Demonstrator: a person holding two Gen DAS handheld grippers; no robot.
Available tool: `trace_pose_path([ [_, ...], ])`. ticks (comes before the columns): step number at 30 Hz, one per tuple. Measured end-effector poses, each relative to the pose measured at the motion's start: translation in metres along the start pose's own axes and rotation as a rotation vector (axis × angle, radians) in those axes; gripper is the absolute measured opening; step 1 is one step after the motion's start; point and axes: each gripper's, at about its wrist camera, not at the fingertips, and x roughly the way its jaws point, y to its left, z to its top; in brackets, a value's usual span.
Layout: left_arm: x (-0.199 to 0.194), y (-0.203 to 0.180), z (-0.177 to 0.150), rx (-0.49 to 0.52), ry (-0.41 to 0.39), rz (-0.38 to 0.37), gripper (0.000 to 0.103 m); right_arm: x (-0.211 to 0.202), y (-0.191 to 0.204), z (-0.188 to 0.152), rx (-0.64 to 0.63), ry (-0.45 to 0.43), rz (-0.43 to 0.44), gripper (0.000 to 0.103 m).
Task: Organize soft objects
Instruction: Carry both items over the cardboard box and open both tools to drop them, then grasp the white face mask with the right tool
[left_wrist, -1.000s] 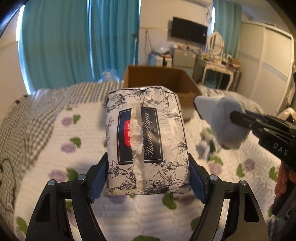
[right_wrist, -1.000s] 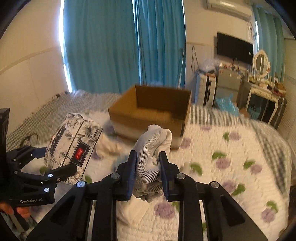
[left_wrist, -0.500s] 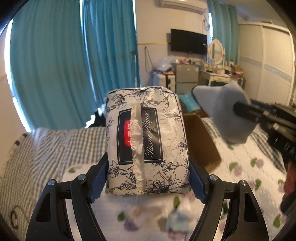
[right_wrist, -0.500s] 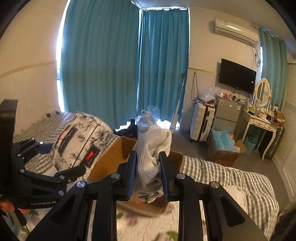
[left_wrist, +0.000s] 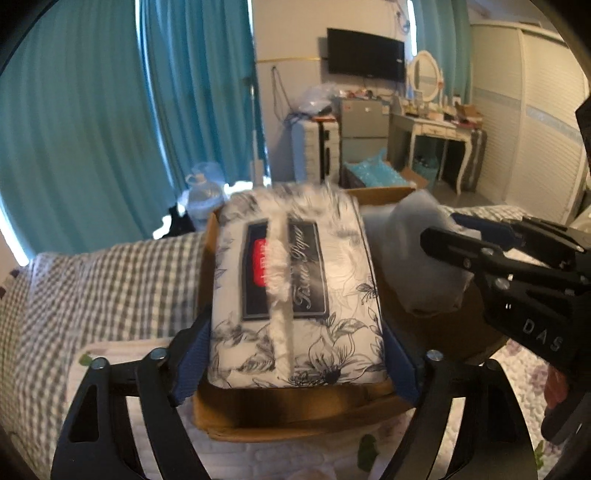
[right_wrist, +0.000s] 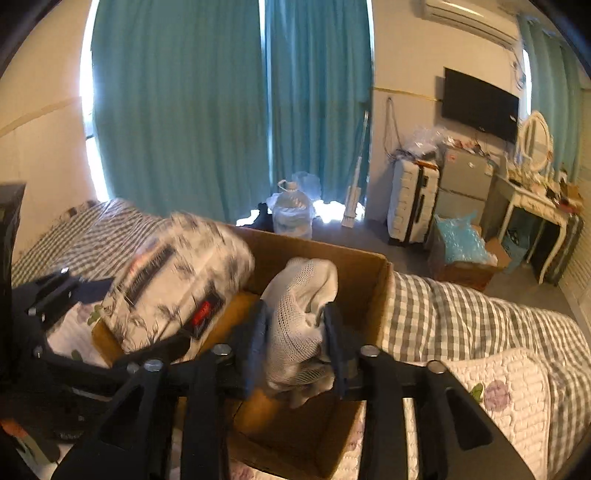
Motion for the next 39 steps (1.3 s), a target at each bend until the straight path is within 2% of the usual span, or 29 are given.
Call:
trace_pose_path([
  [2,-0.003,-0.004,0.001,0.008,-0.002,0.020,0.087,-0.011,-0.005,0.002,0.028,-0.018,-0.010,0.061],
  [3,-0.005,-0.006,0.002,0.018,0.002,0.043,0.087,-0.018,-0.006,0.005,0.034,-0.030,-0.015,0.064],
  [7,-0.033,-0.003,0.008,0.021,-0.016,0.082,0.087,-0.065,0.000,0.021,0.015,-0.070,-0.045,0.066],
  [11,-0.084,0.002,0.015,0.017,-0.058,0.113,0.088,-0.131,0.017,0.035,-0.030,-0.094,-0.095,0.077],
  [12,-0.107,0.005,0.016,0.015,-0.077,0.120,0.090,-0.149,0.021,0.037,-0.034,-0.095,-0.103,0.078],
  [13,-0.117,0.006,0.017,0.013,-0.087,0.122,0.100,-0.164,0.023,0.037,-0.036,-0.095,-0.109,0.081],
  [14,-0.133,0.009,0.016,0.012,-0.104,0.125,0.103,-0.180,0.026,0.037,-0.037,-0.093,-0.115,0.086],
  [17,-0.187,0.018,0.005,0.003,-0.174,0.134,0.103,-0.220,0.037,0.026,-0.043,-0.082,-0.128,0.092],
  [20,-0.215,0.024,-0.011,-0.014,-0.186,0.118,0.103,-0.245,0.051,-0.002,-0.058,-0.054,-0.137,0.093],
  [25,-0.236,0.028,-0.054,-0.048,-0.174,0.111,0.103,-0.236,0.078,-0.074,-0.060,0.047,-0.075,0.094],
  [29,-0.222,0.026,-0.097,-0.081,-0.142,0.120,0.103,-0.199,0.103,-0.136,-0.075,0.121,-0.011,0.094],
  [32,-0.195,0.030,-0.132,-0.136,-0.092,0.121,0.103,-0.165,0.114,-0.175,-0.074,0.195,0.019,0.094],
  [36,-0.163,0.027,-0.168,-0.123,-0.016,0.156,0.103,-0.128,0.114,-0.200,-0.071,0.270,0.038,0.094],
  [39,-0.144,0.024,-0.183,-0.094,0.037,0.168,0.103,-0.107,0.112,-0.213,-0.022,0.314,0.065,0.093],
])
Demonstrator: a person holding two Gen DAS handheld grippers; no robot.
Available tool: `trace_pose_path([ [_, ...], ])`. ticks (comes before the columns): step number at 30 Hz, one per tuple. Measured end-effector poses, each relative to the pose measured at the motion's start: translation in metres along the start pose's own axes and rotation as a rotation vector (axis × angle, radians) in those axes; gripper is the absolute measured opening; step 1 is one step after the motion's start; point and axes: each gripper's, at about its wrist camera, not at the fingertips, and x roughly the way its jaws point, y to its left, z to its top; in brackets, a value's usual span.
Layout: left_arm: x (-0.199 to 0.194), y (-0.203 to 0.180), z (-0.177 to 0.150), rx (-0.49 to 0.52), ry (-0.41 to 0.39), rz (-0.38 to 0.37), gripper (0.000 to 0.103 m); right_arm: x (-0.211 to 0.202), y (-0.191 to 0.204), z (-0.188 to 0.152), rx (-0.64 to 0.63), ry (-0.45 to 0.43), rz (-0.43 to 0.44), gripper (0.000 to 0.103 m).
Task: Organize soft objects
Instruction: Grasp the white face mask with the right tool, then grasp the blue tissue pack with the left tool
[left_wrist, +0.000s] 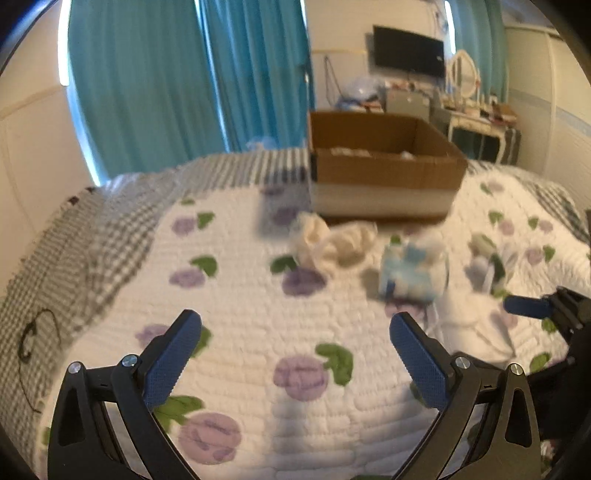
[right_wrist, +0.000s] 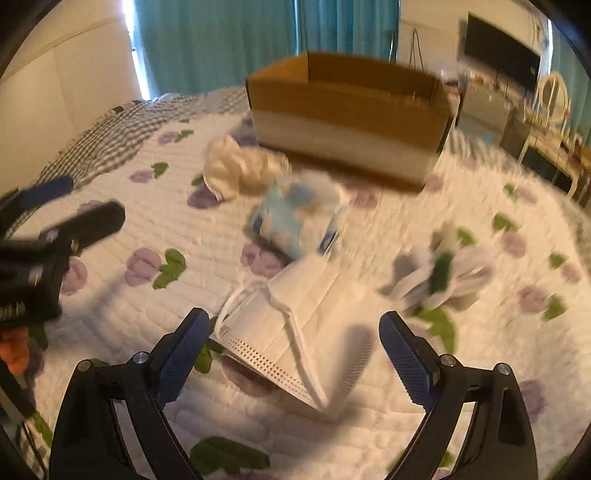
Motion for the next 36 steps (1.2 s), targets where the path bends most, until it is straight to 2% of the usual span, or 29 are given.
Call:
trace_pose_path([
  [1,0.003,0.001,-0.003,0.002,0.009,-0.011,0.103,0.007,-0.002,-0.001,0.014,0.014,0.004,0.089],
  [2,0.007,-0.001,-0.006,0.005,0.025,-0.028,0.103,0.012,-0.003,-0.003,0.019,0.023,0.004,0.081],
  [4,0.013,-0.002,-0.009,0.011,0.041,-0.034,0.103,0.019,-0.005,-0.005,0.033,0.035,0.006,0.075],
  [6,0.016,-0.004,-0.011,0.020,0.053,-0.035,0.103,0.019,-0.005,-0.006,0.035,0.034,0.009,0.061],
  [8,0.018,-0.004,-0.013,0.022,0.061,-0.041,0.103,0.015,-0.006,-0.006,0.023,0.031,0.004,0.038],
  [9,0.018,-0.005,-0.014,0.021,0.066,-0.043,0.103,0.012,-0.007,-0.006,0.021,0.024,0.006,0.031],
  [10,0.019,-0.004,-0.014,0.021,0.068,-0.044,0.103,0.009,-0.008,-0.006,0.023,0.016,0.010,0.018],
  [15,0.014,-0.005,-0.012,0.005,0.071,-0.054,0.103,-0.028,-0.017,0.000,0.028,-0.072,0.011,0.012],
  [23,0.010,-0.026,0.015,-0.015,0.073,-0.106,0.103,-0.073,-0.046,0.051,-0.002,-0.179,-0.046,0.012],
  [29,0.037,-0.053,0.035,-0.028,0.085,-0.130,0.103,-0.058,-0.067,0.084,-0.026,-0.182,-0.096,0.012],
  [36,0.087,-0.080,0.036,-0.001,0.165,-0.172,0.102,-0.026,-0.089,0.081,-0.011,-0.140,-0.106,0.012],
])
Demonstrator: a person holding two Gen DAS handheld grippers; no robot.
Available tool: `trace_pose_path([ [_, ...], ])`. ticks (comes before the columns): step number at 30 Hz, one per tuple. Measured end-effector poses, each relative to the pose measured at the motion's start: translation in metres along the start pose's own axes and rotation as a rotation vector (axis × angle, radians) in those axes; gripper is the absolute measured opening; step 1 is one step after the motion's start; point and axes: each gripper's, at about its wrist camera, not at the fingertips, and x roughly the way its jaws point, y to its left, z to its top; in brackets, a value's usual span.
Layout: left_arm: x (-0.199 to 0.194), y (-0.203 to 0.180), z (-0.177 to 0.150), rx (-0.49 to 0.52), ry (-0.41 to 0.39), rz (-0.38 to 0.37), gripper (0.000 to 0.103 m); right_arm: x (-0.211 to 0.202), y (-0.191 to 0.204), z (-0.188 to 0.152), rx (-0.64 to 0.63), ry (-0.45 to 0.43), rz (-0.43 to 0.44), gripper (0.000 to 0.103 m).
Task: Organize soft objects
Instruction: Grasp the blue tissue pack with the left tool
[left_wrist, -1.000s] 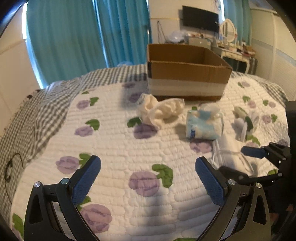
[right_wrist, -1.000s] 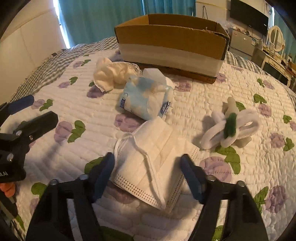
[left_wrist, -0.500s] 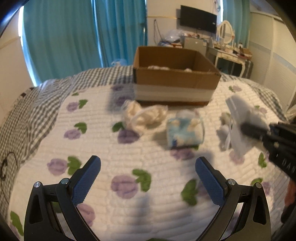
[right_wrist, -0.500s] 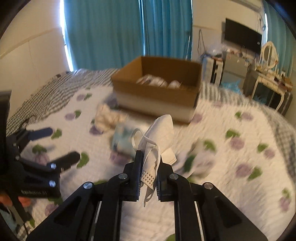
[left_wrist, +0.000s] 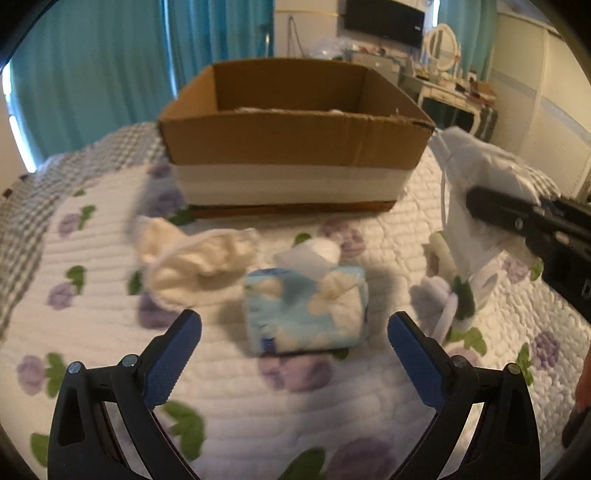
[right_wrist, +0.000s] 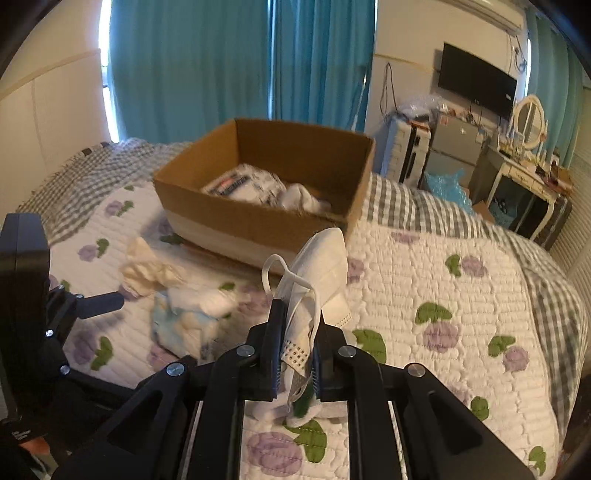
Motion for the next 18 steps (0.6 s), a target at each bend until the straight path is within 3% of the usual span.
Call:
trace_pose_path([
  [4,0.017,-0.004,0.004,0.026,-0.001,0.016,0.102,0.006,-0.009,-0.001,0.027,0.014,0.012,0.012],
  [7,0.029,-0.001,0.005,0.012,0.015,0.013,0.077,0.007,-0.007,-0.002,0.017,0.012,0.007,0.012],
  [8,0.032,0.001,0.004,0.007,0.026,0.006,0.074,0.007,-0.006,-0.003,0.016,0.011,0.008,0.012],
  [10,0.034,0.005,0.000,-0.001,0.054,-0.017,0.074,0.006,-0.005,-0.005,0.014,0.009,0.007,0.012],
  [18,-0.010,0.009,-0.014,0.033,0.018,-0.042,0.074,-0.025,-0.001,-0.005,0.022,-0.036,-0.012,0.012],
])
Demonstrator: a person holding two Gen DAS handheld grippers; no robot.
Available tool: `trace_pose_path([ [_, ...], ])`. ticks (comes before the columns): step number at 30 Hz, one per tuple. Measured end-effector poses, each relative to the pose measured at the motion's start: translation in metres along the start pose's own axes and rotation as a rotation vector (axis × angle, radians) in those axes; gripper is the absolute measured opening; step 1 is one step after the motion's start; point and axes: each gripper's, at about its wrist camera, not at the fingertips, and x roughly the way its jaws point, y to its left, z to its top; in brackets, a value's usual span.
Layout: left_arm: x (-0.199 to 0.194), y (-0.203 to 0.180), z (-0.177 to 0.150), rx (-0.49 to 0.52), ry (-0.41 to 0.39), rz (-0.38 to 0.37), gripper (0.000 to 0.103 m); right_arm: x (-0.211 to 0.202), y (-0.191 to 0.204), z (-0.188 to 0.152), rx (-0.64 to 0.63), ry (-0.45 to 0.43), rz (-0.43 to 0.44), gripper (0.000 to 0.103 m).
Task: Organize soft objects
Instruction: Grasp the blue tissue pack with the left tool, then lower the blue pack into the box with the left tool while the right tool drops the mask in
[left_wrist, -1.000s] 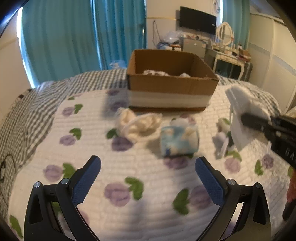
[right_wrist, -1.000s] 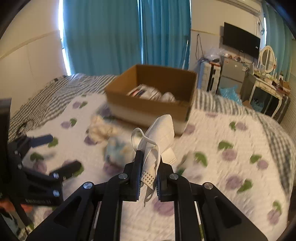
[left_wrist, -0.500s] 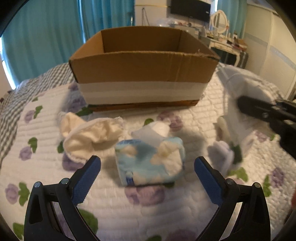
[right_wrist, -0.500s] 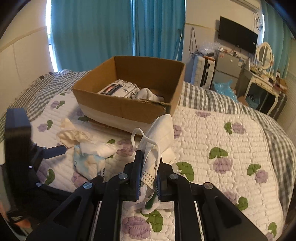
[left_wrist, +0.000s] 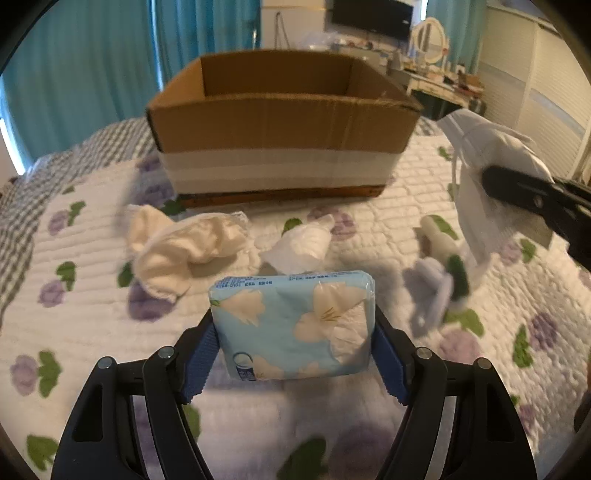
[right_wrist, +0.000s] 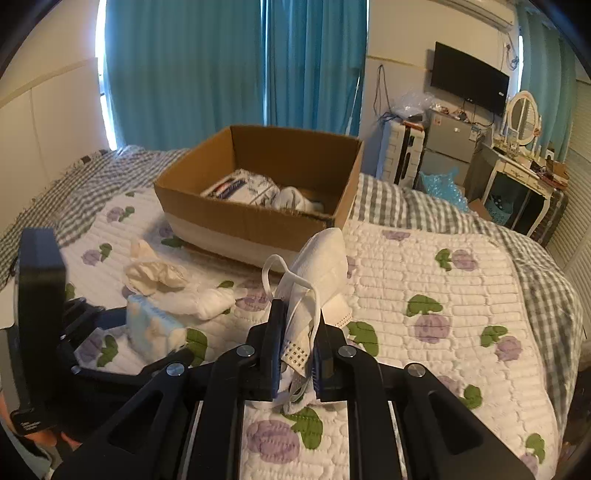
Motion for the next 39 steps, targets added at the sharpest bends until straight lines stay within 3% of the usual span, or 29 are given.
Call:
trace_pose_path([
  [11,-0.083,0.003,0.003,0.043,-0.104,0.011,0.074,-0.067,0.002,0.024,0.009,-0.104,-0.013,0.012],
  [18,-0.135,0.009,0.038,0.061,-0.226,0.033,0.074,-0.095,0.010,0.050,-0.022,-0.157,0.001,0.012],
  [23,-0.152,0.012,0.073,0.062,-0.287,0.037,0.074,-0.099,0.017,0.079,-0.052,-0.185,0.036,0.012],
  [30,-0.137,0.013,0.128,0.079,-0.327,0.064,0.074,-0.069,0.029,0.125,-0.103,-0.200,0.057,0.012],
  [39,-0.048,0.015,0.177,0.083,-0.270,0.075,0.074,0.028,0.015,0.168,-0.104,-0.145,0.051,0.012],
])
